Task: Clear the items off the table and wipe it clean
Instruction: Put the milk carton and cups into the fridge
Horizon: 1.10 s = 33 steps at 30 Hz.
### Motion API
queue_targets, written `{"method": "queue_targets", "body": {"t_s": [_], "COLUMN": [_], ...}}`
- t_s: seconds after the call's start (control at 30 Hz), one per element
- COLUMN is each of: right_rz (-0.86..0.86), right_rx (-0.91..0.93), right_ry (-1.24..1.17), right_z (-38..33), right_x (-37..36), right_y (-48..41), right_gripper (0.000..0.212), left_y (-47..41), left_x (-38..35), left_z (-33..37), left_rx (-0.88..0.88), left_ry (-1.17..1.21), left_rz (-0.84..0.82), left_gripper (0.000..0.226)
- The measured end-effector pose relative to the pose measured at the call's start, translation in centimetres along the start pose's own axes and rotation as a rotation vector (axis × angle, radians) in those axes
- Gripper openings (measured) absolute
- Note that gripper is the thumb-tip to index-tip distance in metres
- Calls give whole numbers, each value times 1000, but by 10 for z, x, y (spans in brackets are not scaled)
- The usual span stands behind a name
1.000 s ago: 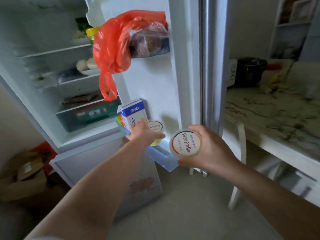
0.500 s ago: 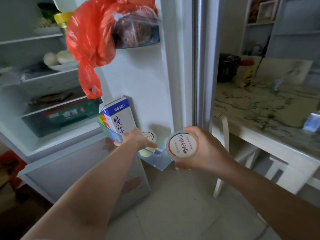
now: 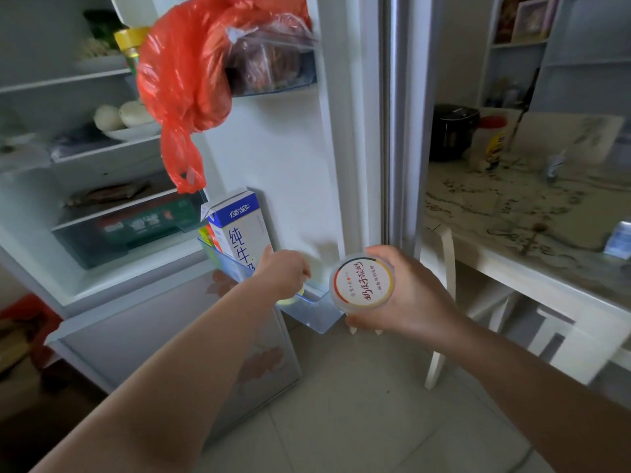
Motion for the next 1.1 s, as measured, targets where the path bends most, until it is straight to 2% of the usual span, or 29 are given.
{"method": "queue_targets", "body": {"t_s": [0.23,0.33,0.43,0.5,0.6,0.73,0.97,1.1], "right_rz": [9,8,-9,-25,-58,-84,-159,-199], "right_rx": [-16,-6,9,29,67,150,232,268], "right_ry": [23,43,52,53,73,90,99,109], "right_z": [5,6,5,3,-5,-16,-32,-36], "right_x": [7,10,10,6,1,-9,-25,-25], "right_y": [4,5,4,3,2,4,13,19], "right_gripper": [100,99,99,100,102,100,103,102], "left_y": [4,11,26,36,56,85,127,137], "left_x": [-4,5,28,41,51,51,55,57], "left_z": [-18,-8,5,13,23,30,41,48], "left_rx": [156,183,257,292,313,349,467,521], "left_ry": [-22,115,389,623,966,1156,1144,1136], "left_rz": [-54,100,353,408,295,173,130,173], "left_gripper": [26,25,22,21,22,24,23,14]}}
Point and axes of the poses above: each hand's wrist, its own y-axis away from the middle knuckle, its own x-axis out of the back of the hand, z = x × y, the point moved 4 cm from there along -y, towards the middle knuckle, and after that the axes turned 12 degrees about -x, right-handed, at the moved point
